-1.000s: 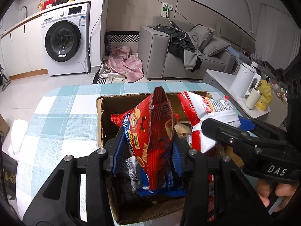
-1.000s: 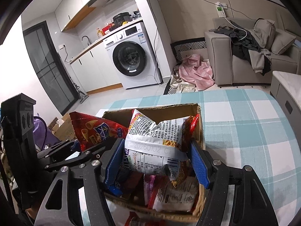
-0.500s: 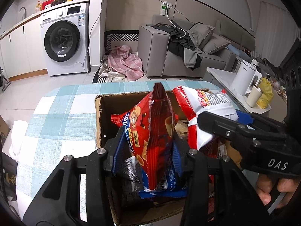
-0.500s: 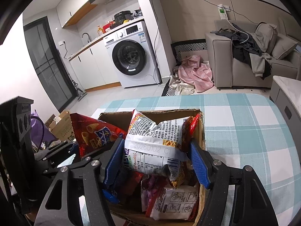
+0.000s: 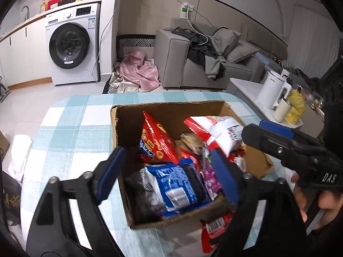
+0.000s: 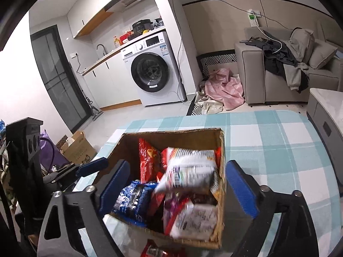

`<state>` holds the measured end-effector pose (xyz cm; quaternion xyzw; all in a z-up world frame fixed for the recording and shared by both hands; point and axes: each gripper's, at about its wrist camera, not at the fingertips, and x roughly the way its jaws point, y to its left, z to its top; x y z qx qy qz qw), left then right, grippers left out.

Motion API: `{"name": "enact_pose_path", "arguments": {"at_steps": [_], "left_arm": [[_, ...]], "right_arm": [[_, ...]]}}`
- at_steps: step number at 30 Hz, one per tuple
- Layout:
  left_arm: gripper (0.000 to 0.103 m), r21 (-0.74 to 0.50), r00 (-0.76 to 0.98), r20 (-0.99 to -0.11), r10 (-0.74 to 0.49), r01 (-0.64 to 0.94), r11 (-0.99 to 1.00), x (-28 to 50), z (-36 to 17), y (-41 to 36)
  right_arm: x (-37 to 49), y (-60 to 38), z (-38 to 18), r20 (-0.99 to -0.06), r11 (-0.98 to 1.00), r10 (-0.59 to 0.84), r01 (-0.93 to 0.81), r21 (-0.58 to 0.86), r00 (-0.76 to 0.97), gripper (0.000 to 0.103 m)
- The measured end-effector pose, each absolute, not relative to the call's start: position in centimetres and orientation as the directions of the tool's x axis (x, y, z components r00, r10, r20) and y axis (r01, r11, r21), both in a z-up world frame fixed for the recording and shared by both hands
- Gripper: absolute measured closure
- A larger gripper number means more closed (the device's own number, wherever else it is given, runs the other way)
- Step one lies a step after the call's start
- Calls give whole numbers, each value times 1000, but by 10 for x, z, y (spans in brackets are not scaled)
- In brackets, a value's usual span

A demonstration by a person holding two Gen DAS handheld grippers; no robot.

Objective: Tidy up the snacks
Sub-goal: 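Open both tools in the box and withdraw, then move both tools toward the remaining chip bags beside the box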

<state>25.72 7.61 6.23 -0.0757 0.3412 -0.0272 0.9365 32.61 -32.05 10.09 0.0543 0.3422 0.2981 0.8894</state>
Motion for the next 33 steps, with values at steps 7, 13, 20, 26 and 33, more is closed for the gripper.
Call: {"name": "enact_pose_path", "arguments": {"at_steps": [7, 13, 20, 26, 33], "left_arm": [[1, -110, 780, -622, -65, -5, 994, 224, 71, 66], [1, -114, 767, -637, -77, 5, 993, 202, 76, 71], [1, -123, 750, -655, -91, 13, 992, 173, 73, 73], [1, -126, 732, -675, -89, 5, 992, 152, 66, 75], [1, -144, 689, -717, -101, -4, 990, 134, 47, 73]], "right_arm": [[315, -341, 101, -596, 819, 567, -463, 339, 569, 0], [296, -349, 103, -612, 821, 562, -470, 326, 557, 0], [272, -347, 93, -663, 832, 529, -477, 282, 530, 0], [256, -344, 83, -685, 828, 525, -487, 277, 504, 0], [239, -355, 63, -727, 844, 494, -462, 271, 477, 0]]}}
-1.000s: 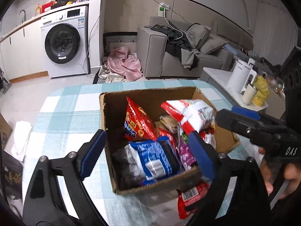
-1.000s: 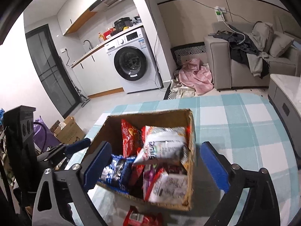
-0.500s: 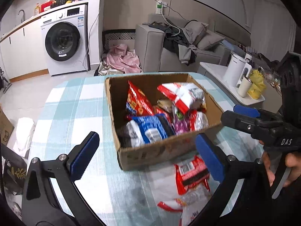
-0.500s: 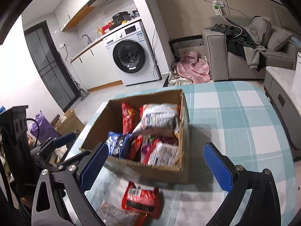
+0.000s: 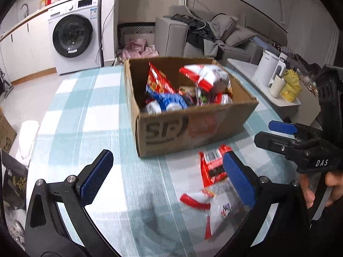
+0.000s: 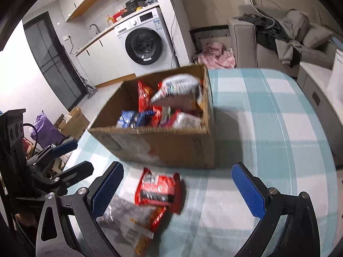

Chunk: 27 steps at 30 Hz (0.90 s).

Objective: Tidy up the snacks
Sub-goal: 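Move both tools toward the remaining chip bags beside the box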

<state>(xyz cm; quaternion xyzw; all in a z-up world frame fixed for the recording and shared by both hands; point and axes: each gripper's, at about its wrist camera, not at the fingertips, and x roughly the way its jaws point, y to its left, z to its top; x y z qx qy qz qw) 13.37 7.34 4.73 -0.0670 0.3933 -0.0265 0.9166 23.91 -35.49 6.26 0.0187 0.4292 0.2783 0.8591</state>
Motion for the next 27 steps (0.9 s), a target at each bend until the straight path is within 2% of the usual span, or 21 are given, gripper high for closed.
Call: {"name": "enact_pose_path", "arguments": {"at_steps": [9, 27], "left_arm": [[1, -181, 637, -759, -131, -13, 983, 126, 27, 63], [2, -220, 548, -810, -207, 43, 975, 128, 3, 21]], "right_arm": [[223, -371, 33, -769, 865, 464, -414, 285, 439, 0], [210, -379, 17, -798, 883, 422, -397, 252, 430, 0]]}}
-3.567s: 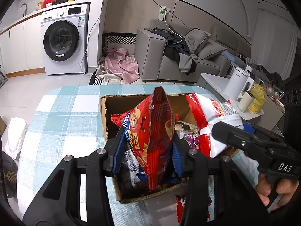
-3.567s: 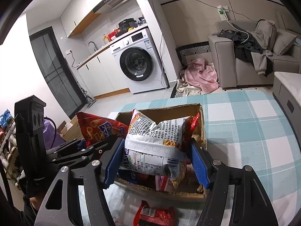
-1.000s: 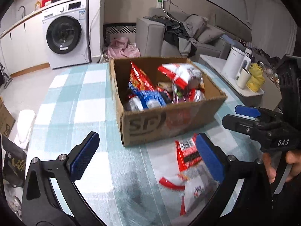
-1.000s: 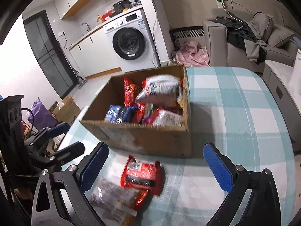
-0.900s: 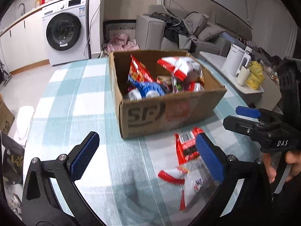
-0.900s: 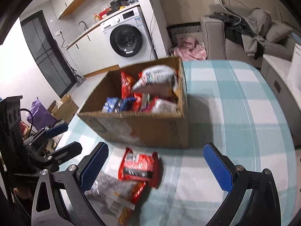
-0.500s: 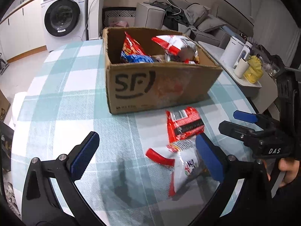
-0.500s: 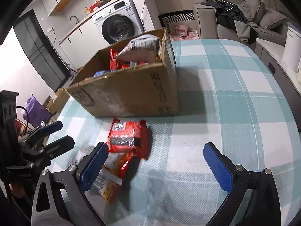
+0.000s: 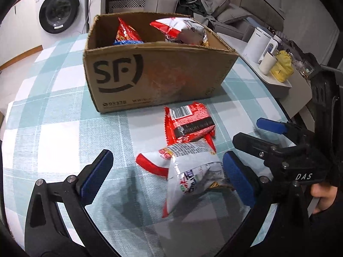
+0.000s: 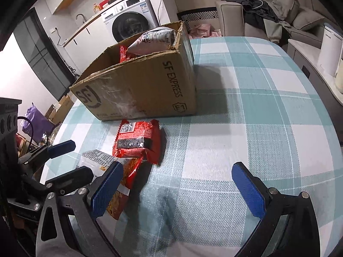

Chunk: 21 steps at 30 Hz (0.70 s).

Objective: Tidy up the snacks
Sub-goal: 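Move both tools toward the remaining chip bags beside the box, then grasp the white chip bag with the left tool while the right tool grasps the red pack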

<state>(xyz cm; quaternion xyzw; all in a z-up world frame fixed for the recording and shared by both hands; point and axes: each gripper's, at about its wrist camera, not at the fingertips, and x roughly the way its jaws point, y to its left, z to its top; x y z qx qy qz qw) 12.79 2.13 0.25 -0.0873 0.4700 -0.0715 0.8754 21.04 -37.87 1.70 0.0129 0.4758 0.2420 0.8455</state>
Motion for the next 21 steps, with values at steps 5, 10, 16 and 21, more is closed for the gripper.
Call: {"name": "enact_pose_path", "arguments": {"at_steps": [5, 10, 16, 21], "left_arm": [[1, -224, 519, -828, -213, 42, 974, 136, -9, 14], [1, -245, 486, -841, -236, 46, 968, 142, -20, 9], [2, -246, 460, -853, -245, 59, 967, 137, -34, 7], [8, -286, 472, -838, -276, 50, 957, 135, -38, 15]], "right_arm": [[213, -384, 17, -798, 890, 414, -380, 253, 438, 0], [216, -388, 15, -806, 899, 397, -363, 245, 439, 0], [217, -389, 13, -807, 900, 398, -359, 250, 436, 0], [218, -384, 9, -810, 897, 402, -363, 254, 427, 0]]}}
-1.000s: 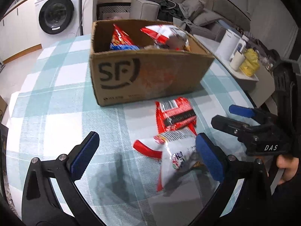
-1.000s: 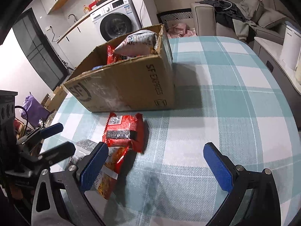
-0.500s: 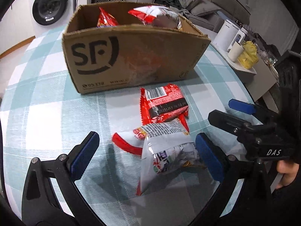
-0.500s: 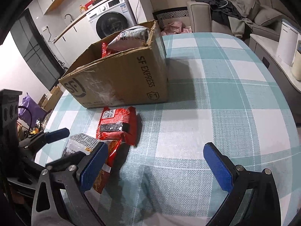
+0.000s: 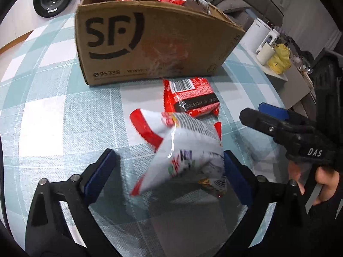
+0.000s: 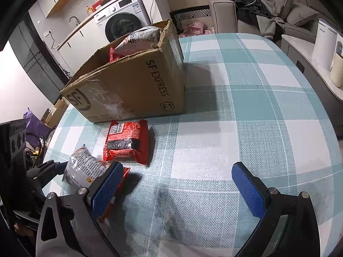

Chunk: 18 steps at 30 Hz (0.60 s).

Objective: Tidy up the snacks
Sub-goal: 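Grasp the white chip bag with the left tool while the right tool grasps the red pack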

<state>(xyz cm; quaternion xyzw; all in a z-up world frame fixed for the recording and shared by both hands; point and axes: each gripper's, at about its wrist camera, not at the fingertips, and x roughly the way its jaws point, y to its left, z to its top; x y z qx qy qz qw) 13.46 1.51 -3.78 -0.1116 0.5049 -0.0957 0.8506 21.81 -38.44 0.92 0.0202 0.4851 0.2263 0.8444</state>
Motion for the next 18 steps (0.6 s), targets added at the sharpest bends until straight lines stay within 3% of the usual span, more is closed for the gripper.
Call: {"name": "enact_pose_path", "arguments": {"at_steps": [6, 8, 18], "left_arm": [[26, -309, 496, -817, -295, 56, 949, 136, -38, 20], [38, -318, 500, -811, -304, 60, 946, 136, -38, 22], [47, -360, 537, -772, -339, 69, 930, 127, -33, 40]], "right_arm": [[219, -376, 5, -815, 892, 406, -374, 255, 413, 0], [219, -374, 3, -818, 891, 405, -376, 253, 409, 0], [223, -369, 1, -821, 891, 407, -373, 260, 400, 0]]}}
